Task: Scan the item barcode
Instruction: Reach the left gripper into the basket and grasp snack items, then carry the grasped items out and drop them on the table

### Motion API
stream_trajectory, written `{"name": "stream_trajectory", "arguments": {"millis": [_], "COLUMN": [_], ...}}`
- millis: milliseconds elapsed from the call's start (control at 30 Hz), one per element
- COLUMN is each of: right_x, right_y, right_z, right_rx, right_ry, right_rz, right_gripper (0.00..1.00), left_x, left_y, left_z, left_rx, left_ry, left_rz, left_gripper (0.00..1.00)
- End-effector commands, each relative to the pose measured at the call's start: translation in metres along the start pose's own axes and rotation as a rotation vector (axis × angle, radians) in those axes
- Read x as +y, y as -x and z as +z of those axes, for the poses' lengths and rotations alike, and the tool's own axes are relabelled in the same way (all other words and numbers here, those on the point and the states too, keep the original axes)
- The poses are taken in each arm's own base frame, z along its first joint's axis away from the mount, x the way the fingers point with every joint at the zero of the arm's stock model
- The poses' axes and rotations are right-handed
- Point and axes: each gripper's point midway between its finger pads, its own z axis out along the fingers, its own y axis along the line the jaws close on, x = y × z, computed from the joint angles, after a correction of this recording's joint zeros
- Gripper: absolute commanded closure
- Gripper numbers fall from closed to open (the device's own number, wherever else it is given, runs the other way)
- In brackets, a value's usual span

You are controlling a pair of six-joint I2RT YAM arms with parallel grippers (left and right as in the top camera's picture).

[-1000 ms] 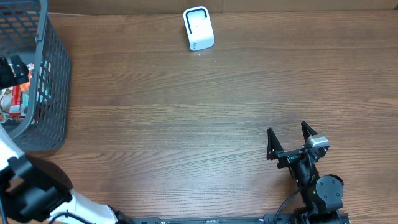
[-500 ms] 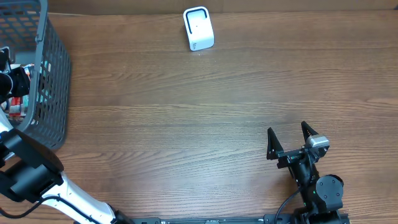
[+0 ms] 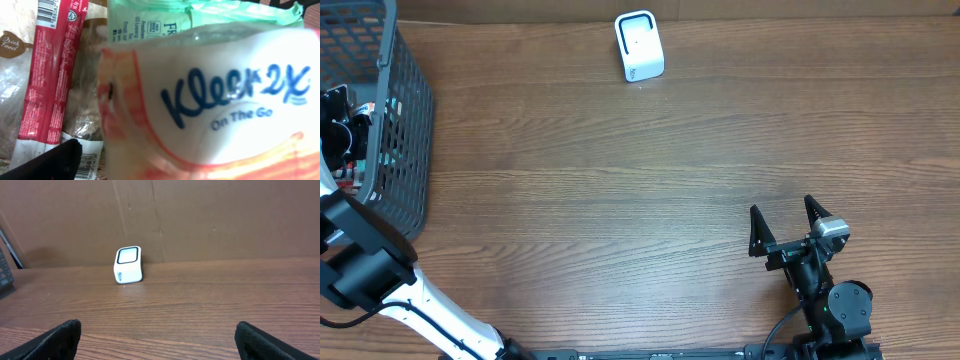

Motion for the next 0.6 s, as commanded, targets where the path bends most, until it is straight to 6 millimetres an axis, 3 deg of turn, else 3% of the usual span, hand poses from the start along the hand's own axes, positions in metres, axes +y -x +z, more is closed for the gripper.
{"name": "stream_trajectory", "arguments": {"millis": [0, 267, 433, 567], "right_x": [0.0, 0.0, 0.0, 0.0], "right_y": [-0.003, -0.003, -0.003, -0.003], "right_z": [0.0, 0.0, 0.0, 0.0], "right_rx": [0.001, 0.001, 0.001, 0.001], "right_ry": [0.004, 0.004, 0.004, 0.004], "right_rz": [-0.001, -0.001, -0.001, -0.001], "right_gripper": [0.0, 0.0, 0.0, 0.0], "left_x": [-0.005, -0.007, -0.007, -0.008], "left_y": [0.001, -0.015, -0.013, -0.007], "left_z": [0.004, 0.027, 0.023, 0.014], "left_rx": [0.002, 0.035, 0.025, 0.004], "left_ry": [-0.015, -0.026, -0.023, -0.017], "left_rz": [-0.009, -0.012, -0.008, -0.003], "left_gripper": [0.11, 0.12, 0.44, 0.56]}}
